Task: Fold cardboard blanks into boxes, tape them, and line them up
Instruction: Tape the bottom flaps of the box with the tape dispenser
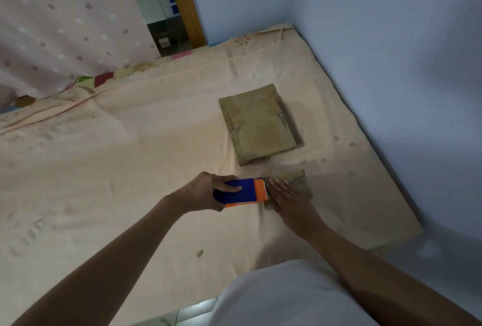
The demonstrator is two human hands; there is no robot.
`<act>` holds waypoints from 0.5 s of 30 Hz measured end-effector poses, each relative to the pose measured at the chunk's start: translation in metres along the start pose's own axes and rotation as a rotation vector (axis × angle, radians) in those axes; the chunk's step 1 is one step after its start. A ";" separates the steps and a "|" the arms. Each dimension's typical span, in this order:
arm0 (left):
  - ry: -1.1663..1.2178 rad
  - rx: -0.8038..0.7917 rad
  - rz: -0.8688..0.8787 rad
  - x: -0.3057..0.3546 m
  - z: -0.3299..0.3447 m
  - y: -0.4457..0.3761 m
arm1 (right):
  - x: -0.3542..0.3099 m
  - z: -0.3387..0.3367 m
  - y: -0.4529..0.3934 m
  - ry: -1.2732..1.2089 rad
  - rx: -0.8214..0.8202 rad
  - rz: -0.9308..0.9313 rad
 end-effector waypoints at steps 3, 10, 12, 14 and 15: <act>0.005 0.002 -0.013 -0.001 0.000 0.000 | 0.001 0.001 0.001 0.002 -0.009 0.007; 0.043 0.019 -0.015 -0.002 0.002 0.001 | -0.002 -0.003 0.001 0.041 0.008 -0.021; 0.041 0.025 -0.029 -0.006 -0.002 0.005 | -0.004 -0.004 0.000 0.044 0.015 -0.024; 0.044 0.032 -0.064 -0.017 -0.008 0.015 | -0.004 -0.005 0.000 0.034 0.026 -0.017; 0.038 0.034 -0.079 -0.023 -0.011 0.020 | -0.004 -0.006 -0.001 0.032 0.032 -0.013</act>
Point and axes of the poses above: each hand's wrist, its own y-axis away from the middle knuckle, its own z-axis out of the palm, x = y × z, the point moved 8 cm from there along -y, towards the middle knuckle, and after that the axes turned 2 degrees about x, right-handed, at the moved point
